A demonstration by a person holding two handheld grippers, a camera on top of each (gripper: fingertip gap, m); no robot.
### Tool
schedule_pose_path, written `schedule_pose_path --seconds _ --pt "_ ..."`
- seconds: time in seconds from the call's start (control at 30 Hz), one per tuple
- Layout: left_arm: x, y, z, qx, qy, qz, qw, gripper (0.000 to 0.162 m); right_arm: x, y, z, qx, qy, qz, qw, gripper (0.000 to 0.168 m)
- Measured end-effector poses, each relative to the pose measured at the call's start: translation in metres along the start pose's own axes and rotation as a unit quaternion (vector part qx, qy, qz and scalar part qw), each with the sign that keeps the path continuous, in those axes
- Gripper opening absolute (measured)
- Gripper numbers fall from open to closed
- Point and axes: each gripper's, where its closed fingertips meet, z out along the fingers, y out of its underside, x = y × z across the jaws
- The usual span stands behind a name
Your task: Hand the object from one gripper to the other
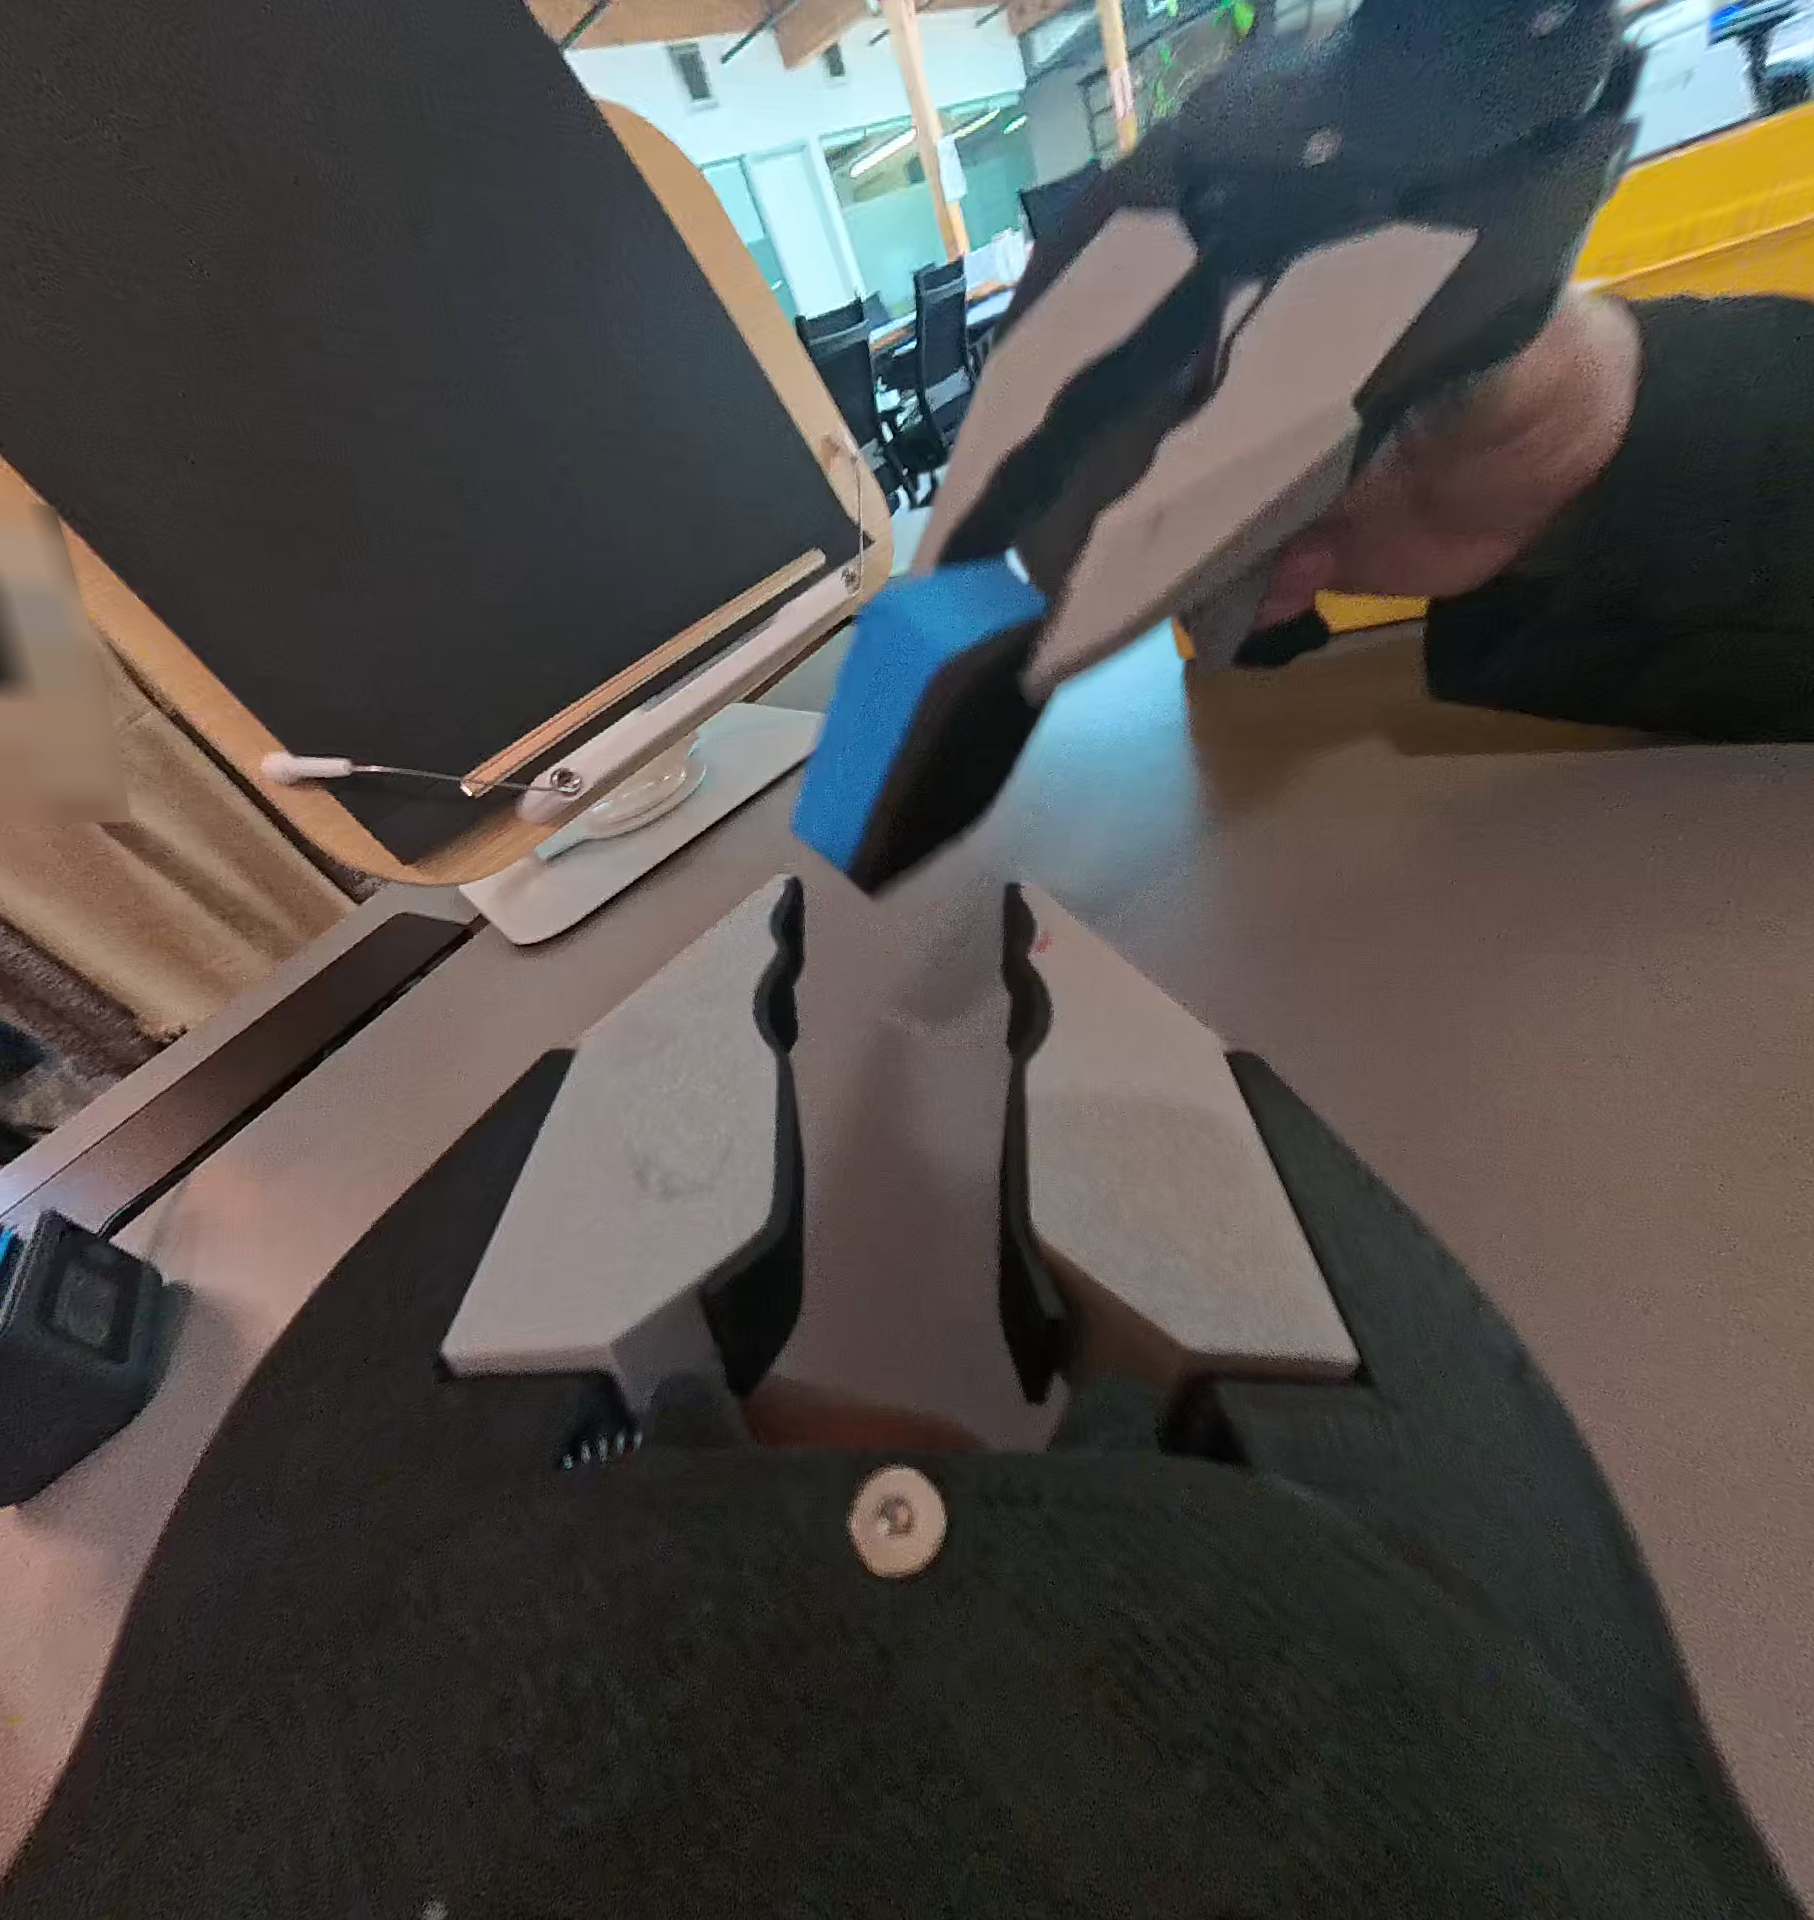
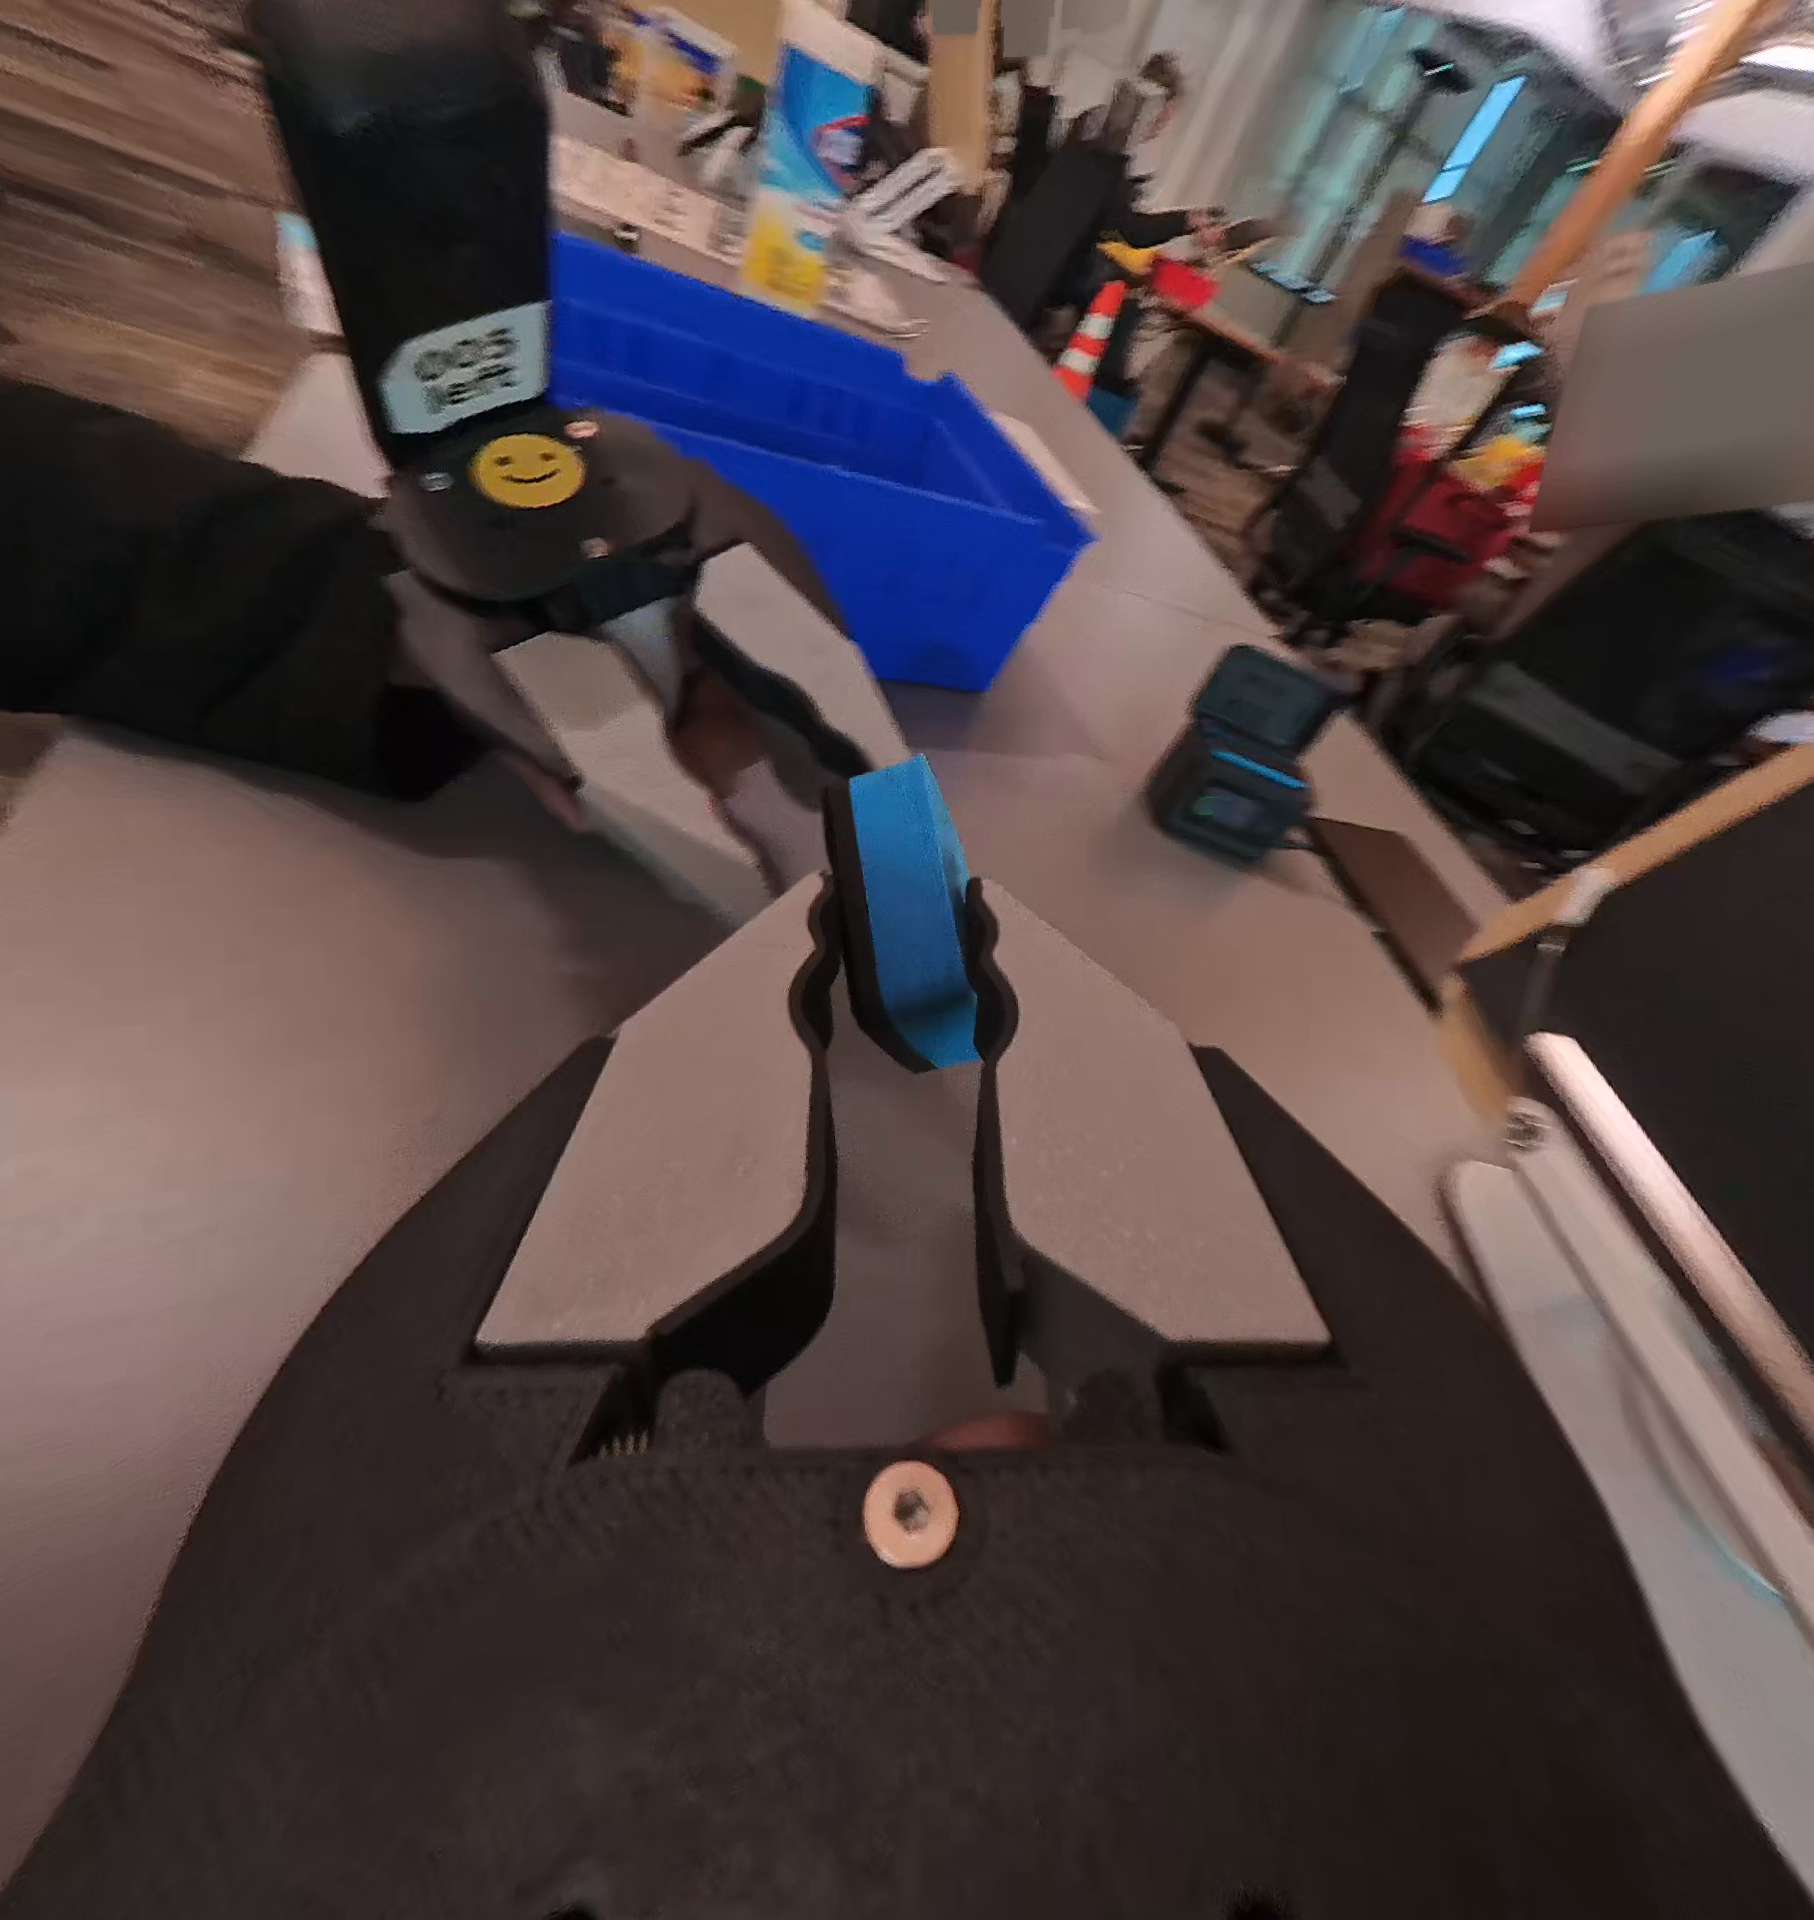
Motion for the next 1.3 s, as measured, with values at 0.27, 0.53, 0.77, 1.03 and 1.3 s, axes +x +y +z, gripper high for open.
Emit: schedule_pose_path --seconds 0.27,0.53,0.77,1.03,1.3 --pt "-0.024 0.011 0.001 -0.03 -0.061 -0.023 0.997 0.038 0.027 -0.096 -0.106 0.02 0.259 0.009 0.966 0.02" --pt "-0.02 0.02 0.005 -0.068 -0.07 0.022 0.995 0.035 0.105 0.001 -0.336 -0.239 0.51 0.109 0.819 0.02" --pt "-0.018 0.017 0.006 -0.059 -0.067 0.015 0.996 0.035 0.128 0.161 -0.364 -0.386 0.437 0.251 0.773 0.021" --pt "-0.03 0.018 0.003 -0.057 -0.083 -0.027 0.995 0.036 0.146 0.074 -0.322 -0.362 0.413 0.2 0.811 0.044" --pt "-0.037 0.02 0.002 -0.062 -0.096 -0.029 0.993 0.036 0.054 -0.066 -0.087 -0.053 0.086 0.269 0.958 0.061"
